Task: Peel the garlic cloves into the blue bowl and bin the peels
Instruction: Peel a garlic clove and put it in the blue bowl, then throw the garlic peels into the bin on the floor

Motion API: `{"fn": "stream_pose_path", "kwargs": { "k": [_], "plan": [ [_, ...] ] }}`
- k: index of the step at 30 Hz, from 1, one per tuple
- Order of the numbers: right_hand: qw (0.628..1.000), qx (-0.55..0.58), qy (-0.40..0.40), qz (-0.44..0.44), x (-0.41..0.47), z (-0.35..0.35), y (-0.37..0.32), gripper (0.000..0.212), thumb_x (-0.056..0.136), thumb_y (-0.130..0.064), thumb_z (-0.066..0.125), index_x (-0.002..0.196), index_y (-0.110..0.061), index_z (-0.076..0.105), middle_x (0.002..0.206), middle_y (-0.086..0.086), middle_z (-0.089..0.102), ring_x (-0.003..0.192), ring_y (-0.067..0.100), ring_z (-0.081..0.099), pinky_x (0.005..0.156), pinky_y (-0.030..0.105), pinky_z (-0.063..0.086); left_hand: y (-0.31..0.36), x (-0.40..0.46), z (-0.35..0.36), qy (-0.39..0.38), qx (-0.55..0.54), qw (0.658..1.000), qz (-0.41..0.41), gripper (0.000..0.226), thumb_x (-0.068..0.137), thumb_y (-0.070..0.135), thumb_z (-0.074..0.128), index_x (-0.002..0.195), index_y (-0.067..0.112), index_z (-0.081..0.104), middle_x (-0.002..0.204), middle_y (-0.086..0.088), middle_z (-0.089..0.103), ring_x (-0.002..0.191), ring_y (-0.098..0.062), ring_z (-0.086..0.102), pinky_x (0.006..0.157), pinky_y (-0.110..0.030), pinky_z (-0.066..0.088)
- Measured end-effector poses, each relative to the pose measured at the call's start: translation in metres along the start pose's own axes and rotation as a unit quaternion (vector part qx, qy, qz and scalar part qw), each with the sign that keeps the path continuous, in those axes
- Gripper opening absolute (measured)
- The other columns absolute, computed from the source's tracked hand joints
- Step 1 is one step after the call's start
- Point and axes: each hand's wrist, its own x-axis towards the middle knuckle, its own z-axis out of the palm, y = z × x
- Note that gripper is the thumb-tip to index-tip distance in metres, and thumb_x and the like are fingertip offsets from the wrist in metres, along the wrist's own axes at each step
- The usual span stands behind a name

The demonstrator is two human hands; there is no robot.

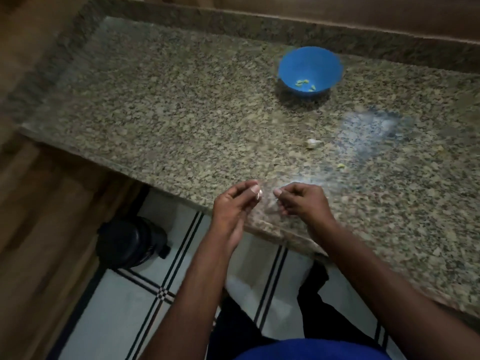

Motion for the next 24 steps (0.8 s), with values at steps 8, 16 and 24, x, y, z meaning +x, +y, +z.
{"fn": "stream_pose_path", "kwargs": {
  "k": [8,16,24],
  "plan": [
    [0.987,-0.025,-0.156,-0.015,-0.022,0.25,0.011,0.015,0.086,-0.001,0.077,0.094,0.009,0.069,0.077,0.026,0.068,0.067,0.029,0.065,0.066,0.034,0.056,0.109,-0.026,-0.213,0.056,-0.117,0.989,0.071,0.019,0.092,-0.012,0.059,0.092,0.004,0.069,0.078,-0.004,0.075,0.071,-0.01,0.07,0.076,-0.018,0.059],
    [0.969,-0.088,-0.232,0.018,-0.043,0.484,0.057,0.008,0.088,0.002,0.074,0.096,0.003,0.073,0.084,0.022,0.074,0.075,0.027,0.071,0.072,0.03,0.059,0.182,-0.048,-0.442,0.151,-0.175,0.968,0.1,0.017,0.095,-0.011,0.058,0.096,0.002,0.069,0.083,-0.005,0.077,0.076,-0.009,0.074,0.073,-0.018,0.059],
    [0.958,-0.152,-0.227,0.087,-0.042,0.585,0.089,0.004,0.093,0.001,0.068,0.095,0.002,0.07,0.087,0.018,0.071,0.08,0.025,0.07,0.082,0.035,0.062,0.194,-0.034,-0.558,0.219,-0.225,0.945,0.091,0.019,0.096,-0.011,0.057,0.094,0.002,0.07,0.084,-0.006,0.076,0.079,-0.011,0.073,0.072,-0.018,0.059]
  ]
}}
